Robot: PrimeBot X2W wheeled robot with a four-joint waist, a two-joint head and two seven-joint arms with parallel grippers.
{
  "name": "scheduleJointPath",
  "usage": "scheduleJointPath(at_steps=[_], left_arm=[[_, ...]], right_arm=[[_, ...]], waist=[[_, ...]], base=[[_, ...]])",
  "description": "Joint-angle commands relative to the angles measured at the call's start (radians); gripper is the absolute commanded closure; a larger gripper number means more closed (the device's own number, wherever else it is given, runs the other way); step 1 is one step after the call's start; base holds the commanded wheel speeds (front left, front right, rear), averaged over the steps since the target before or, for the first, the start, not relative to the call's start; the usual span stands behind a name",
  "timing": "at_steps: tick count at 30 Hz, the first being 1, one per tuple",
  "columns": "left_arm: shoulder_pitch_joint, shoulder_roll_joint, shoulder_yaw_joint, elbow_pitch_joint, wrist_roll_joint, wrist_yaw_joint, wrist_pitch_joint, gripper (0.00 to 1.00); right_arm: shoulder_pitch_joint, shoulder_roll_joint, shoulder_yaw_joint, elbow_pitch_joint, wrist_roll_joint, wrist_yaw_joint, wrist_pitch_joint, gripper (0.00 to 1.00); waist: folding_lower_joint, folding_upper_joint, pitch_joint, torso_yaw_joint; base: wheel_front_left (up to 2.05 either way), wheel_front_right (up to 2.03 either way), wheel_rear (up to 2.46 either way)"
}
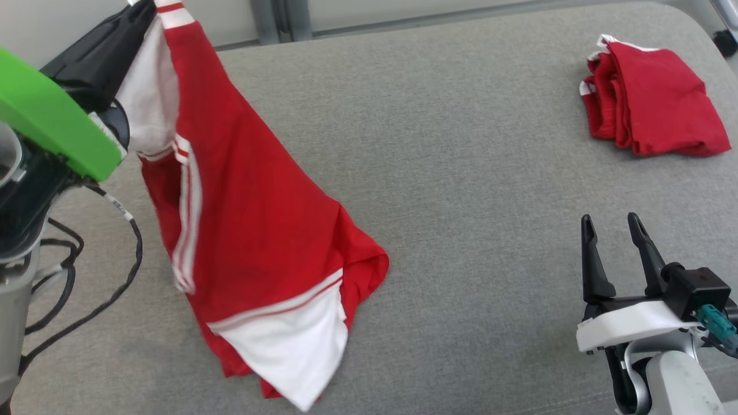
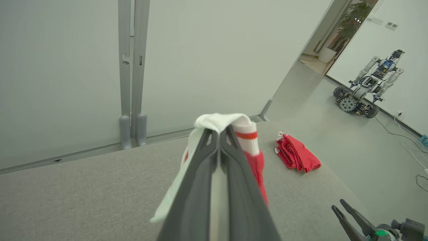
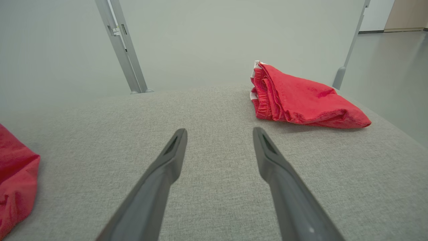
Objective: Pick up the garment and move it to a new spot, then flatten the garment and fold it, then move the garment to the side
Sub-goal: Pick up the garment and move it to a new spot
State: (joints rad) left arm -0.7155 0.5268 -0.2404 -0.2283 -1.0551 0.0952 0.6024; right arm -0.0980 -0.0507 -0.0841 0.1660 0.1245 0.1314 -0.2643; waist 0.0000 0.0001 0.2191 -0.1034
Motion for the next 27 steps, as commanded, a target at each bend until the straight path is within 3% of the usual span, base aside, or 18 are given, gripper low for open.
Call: scheduleJointPath(at_steps=[1,10,13,14,15,16,17,22,27], left_arm=[[-0.038,-0.011,-0.004,0.052,0.019,-0.013,-0.022,1.0],[-0.232,-0.101,-0.06,0.4,0.142,-0.051,-0.168,1.0],[-0.295,-0.121,-0.074,0.507,0.204,-0.073,-0.26,0.98],[-0.308,-0.119,-0.079,0.539,0.229,-0.08,-0.291,0.88],[-0.323,-0.122,-0.077,0.58,0.243,-0.085,-0.328,0.67],[-0.329,-0.126,-0.078,0.61,0.249,-0.086,-0.347,0.56],[-0.333,-0.131,-0.079,0.652,0.256,-0.089,-0.361,0.0],[-0.316,-0.105,-0.113,0.747,0.289,-0.132,-0.378,0.0],[-0.235,-0.073,-0.149,0.723,0.35,-0.148,-0.463,0.0]], right_arm=[[-0.022,-0.001,0.005,0.004,0.014,-0.001,0.0,0.0],[-0.066,0.0,0.067,0.019,0.082,-0.001,0.0,0.0],[-0.068,0.0,0.079,0.022,0.106,-0.001,0.0,0.0],[-0.067,0.0,0.083,0.023,0.113,-0.001,0.0,0.0],[-0.065,0.0,0.086,0.026,0.123,-0.001,0.0,0.0],[-0.062,0.0,0.089,0.028,0.129,-0.001,0.0,0.0],[-0.058,0.0,0.09,0.031,0.133,-0.001,0.0,0.0],[-0.042,0.0,0.072,0.042,0.132,-0.001,0.0,0.0],[-0.035,-0.001,0.037,0.044,0.094,-0.001,0.0,0.0]], waist=[[0.0,-0.0001,0.1,-0.107],[0.0,-0.0001,0.198,-0.26],[0.0,-0.0001,0.218,-0.297],[0.0,-0.0001,0.223,-0.305],[0.0,-0.0001,0.229,-0.313],[0.0,-0.0001,0.232,-0.317],[0.0,-0.0001,0.234,-0.32],[0.0,-0.0001,0.229,-0.294],[0.0,-0.0001,0.179,-0.224]], base=[[0.0,0.0,0.0],[0.0,0.0,0.0],[0.0,0.0,0.0],[0.0,0.0,0.0],[0.0,0.0,0.0],[0.0,0.0,0.0],[0.0,0.0,0.0],[0.0,0.0,0.0],[0.0,0.0,0.0]])
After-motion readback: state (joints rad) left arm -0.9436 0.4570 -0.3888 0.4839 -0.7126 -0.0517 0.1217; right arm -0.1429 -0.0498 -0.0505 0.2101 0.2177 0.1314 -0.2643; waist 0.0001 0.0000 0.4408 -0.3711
